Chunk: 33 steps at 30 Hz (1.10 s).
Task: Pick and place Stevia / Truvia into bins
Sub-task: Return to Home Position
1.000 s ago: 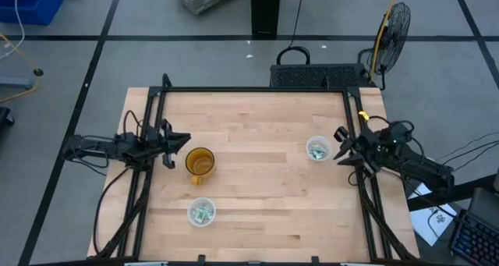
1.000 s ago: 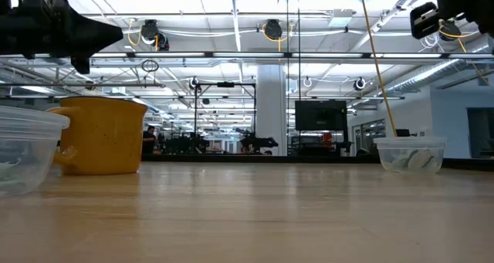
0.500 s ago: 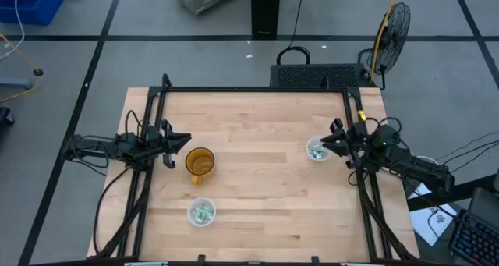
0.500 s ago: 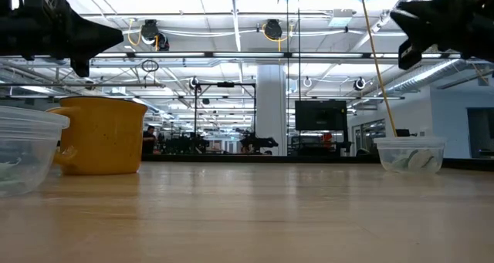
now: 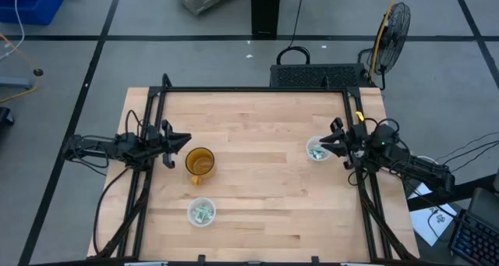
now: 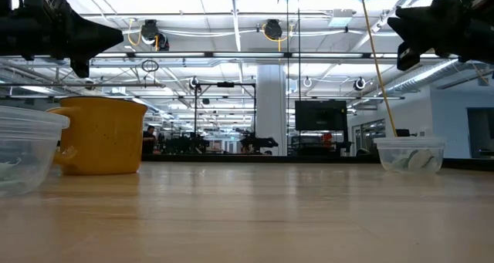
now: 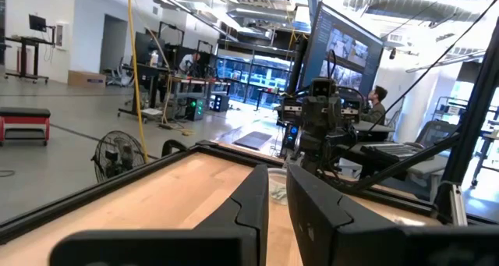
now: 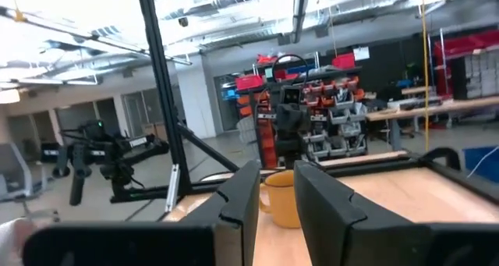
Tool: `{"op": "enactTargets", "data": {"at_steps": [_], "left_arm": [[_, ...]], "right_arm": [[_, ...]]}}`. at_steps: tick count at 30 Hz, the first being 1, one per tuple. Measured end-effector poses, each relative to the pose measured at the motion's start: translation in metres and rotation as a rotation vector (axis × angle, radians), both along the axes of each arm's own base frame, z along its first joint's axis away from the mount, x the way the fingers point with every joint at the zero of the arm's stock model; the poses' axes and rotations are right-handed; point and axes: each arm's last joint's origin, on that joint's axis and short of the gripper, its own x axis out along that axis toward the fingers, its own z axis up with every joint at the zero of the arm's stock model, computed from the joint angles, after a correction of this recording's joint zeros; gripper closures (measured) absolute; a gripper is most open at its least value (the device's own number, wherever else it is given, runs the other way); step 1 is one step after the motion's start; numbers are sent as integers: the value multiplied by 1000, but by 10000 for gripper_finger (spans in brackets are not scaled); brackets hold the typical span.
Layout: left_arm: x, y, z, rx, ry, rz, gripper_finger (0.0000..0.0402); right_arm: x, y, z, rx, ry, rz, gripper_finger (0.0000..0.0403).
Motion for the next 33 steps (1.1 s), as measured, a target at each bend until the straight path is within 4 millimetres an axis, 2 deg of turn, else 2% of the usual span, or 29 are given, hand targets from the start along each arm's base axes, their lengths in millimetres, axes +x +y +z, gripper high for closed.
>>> {"op": "enactTargets", "data": {"at_steps": [3, 33], "left_arm": [[0, 0, 0, 0, 0, 0, 350], [0, 0, 0, 2, 0, 1, 350]], "right_arm": [[0, 0, 0, -42, -4, -10, 328], [0, 0, 0, -33, -3, -7, 328]]}}
